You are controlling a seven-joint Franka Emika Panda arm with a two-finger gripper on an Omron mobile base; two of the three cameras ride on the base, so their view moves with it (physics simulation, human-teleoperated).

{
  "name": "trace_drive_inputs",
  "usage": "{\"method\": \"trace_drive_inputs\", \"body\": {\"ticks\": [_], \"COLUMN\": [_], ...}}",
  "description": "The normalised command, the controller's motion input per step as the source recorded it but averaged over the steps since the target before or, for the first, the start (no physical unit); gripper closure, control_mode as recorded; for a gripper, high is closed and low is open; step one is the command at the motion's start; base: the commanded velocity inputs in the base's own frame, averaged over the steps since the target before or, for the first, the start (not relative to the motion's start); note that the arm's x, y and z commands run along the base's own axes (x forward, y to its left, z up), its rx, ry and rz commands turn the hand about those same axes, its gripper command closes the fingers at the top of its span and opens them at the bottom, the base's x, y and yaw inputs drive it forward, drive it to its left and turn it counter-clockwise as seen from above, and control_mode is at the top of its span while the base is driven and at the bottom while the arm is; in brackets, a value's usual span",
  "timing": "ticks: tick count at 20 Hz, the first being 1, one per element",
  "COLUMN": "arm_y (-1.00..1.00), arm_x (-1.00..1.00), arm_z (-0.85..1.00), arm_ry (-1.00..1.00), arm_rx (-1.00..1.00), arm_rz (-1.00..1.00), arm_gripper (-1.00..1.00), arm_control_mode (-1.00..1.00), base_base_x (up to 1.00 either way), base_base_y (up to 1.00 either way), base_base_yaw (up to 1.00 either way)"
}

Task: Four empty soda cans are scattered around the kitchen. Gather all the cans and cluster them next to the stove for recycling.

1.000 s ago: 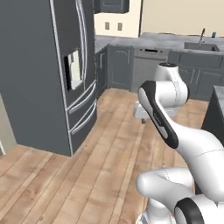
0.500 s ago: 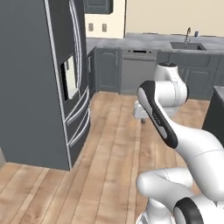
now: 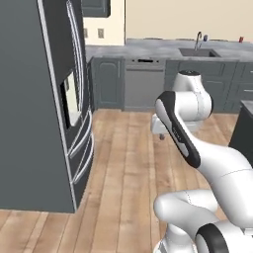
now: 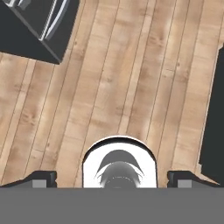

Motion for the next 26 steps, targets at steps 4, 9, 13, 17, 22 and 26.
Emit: {"method": "trace_drive_inputs", "body": {"ticks": [4, 9, 13, 17, 22, 26], "arm_y": [0.0, 0.0, 0.0, 0.0, 0.0, 0.0], "arm_x": [0.0, 0.0, 0.0, 0.0, 0.0, 0.0], "arm_z": [0.0, 0.0, 0.0, 0.0, 0.0, 0.0], "arm_ry": [0.0, 0.0, 0.0, 0.0, 0.0, 0.0], "arm_rx": [0.0, 0.0, 0.0, 0.0, 0.0, 0.0], "arm_rz": [0.0, 0.0, 0.0, 0.0, 0.0, 0.0], "arm_gripper": [-1.0, -1.0, -1.0, -1.0, -1.0, -1.0], "arm_control_mode": [1.0, 1.0, 1.0, 1.0, 1.0, 1.0], "base_base_x": [0.84, 0.92, 0.98, 0.95, 0.95, 0.9], "base_base_y": [0.19, 0.11, 0.0, -0.09, -0.23, -0.25], "base_base_yaw": [-0.19, -0.15, -0.12, -0.11, -0.06, -0.04]}}
